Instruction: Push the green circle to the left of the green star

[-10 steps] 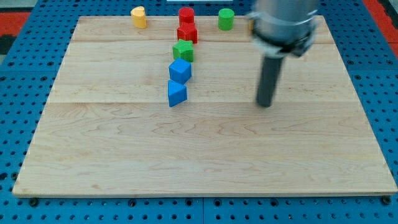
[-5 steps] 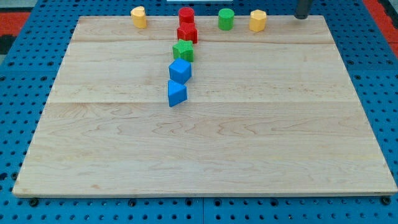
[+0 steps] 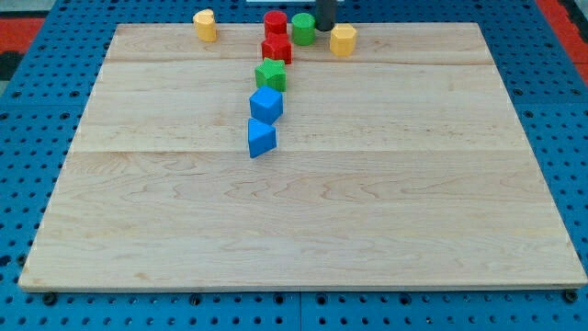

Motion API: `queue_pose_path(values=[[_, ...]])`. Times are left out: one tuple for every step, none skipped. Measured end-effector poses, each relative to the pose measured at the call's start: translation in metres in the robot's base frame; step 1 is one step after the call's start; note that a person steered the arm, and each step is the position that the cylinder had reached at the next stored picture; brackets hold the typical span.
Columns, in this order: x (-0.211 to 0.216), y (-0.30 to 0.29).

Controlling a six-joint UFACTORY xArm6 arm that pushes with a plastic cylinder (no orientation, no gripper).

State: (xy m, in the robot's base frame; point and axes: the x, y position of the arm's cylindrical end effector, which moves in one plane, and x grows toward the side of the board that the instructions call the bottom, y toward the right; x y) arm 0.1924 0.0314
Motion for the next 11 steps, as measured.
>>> queue_pose_path(values=[[0.0,-0.04],[0.001,-0.062],[0.002,-0.053],[0.002,-0.06],[0.01,-0.089],[0.022,-0.086],[0.059,-0.114],[0.064,-0.198],[0.036,-0.233],[0.0,-0.238],[0.0,-0.238]])
